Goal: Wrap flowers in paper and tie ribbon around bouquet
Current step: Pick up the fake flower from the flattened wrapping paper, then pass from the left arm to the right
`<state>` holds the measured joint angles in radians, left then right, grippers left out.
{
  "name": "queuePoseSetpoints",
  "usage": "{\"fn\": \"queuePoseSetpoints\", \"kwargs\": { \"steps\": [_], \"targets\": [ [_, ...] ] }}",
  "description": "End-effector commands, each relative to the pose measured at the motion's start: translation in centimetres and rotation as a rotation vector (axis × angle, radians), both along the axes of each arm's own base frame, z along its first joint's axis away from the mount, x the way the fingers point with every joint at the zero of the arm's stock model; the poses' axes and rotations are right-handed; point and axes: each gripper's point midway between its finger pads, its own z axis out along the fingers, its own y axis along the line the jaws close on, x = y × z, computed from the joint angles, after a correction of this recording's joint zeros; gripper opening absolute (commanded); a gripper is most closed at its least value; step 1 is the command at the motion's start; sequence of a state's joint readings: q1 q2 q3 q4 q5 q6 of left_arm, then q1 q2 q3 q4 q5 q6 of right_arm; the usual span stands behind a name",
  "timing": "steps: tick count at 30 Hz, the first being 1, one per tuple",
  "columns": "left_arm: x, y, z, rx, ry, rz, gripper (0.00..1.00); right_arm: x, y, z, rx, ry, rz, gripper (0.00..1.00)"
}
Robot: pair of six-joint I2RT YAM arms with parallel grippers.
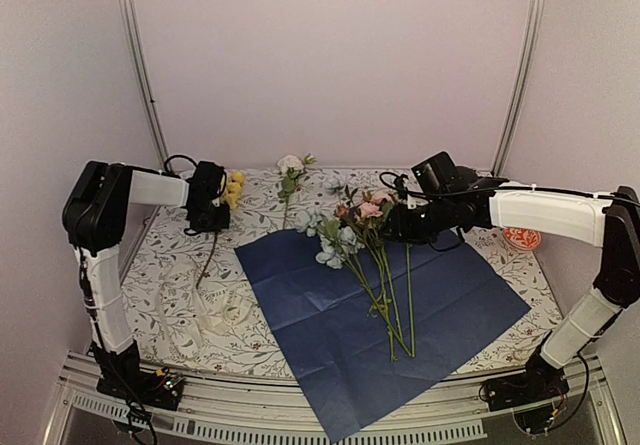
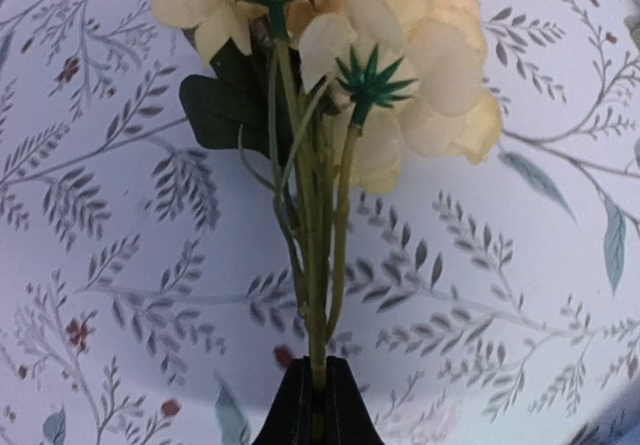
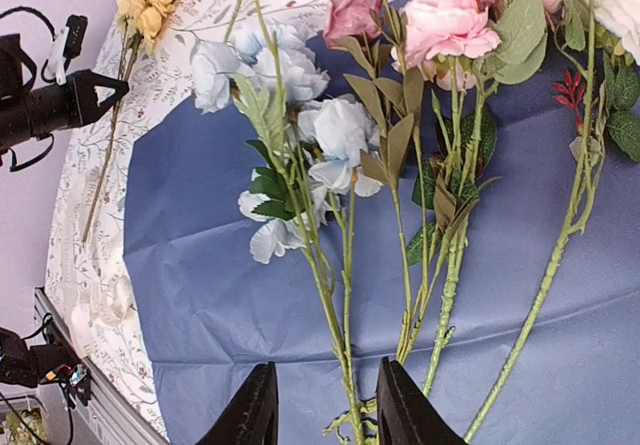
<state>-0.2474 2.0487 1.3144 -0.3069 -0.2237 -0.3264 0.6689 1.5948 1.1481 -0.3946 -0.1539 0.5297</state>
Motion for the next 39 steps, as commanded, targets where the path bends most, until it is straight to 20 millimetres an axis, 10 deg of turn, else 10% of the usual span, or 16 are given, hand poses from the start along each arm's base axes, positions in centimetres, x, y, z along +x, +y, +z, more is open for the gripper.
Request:
{"fn": "queuePoseSetpoints", "kwargs": {
  "steps": [1, 8, 15, 23, 33, 39],
  "targets": [
    [0.5, 0.6, 10.3, -0.101, -0.283, 0.057, 0.0, -1.1, 0.7, 3.1, 0.079, -0.054, 0.06, 0.36],
    [-4.5, -4.6, 28.3, -0.285, -0.768, -0.128, 0.0, -3.7, 4.4, 11.2, 0.31, -0.274, 0.28, 0.36],
    [-19.2, -18.1, 39.2, -0.723, -1.109, -0.746, 0.0, -10.9, 8.8, 21.6, 0.709, -0.508, 0.663, 0.38],
    [-29.0, -24.8, 41.0, -0.967, -1.173, -1.049, 0.0, -12.4, 10.9, 29.0, 0.859, -0.723, 0.706, 0.57],
    [-30.5, -29.8, 38.3, -1.04, -1.031, -1.171, 0.0, -13.2, 12.5, 28.9, 0.898, -0.706, 0.784, 0.63],
    [-30.0, -31.1, 36.6, -1.032, -0.948, -1.181, 0.0, -11.9, 11.8, 28.5, 0.865, -0.681, 0.707, 0.0]
  ]
}}
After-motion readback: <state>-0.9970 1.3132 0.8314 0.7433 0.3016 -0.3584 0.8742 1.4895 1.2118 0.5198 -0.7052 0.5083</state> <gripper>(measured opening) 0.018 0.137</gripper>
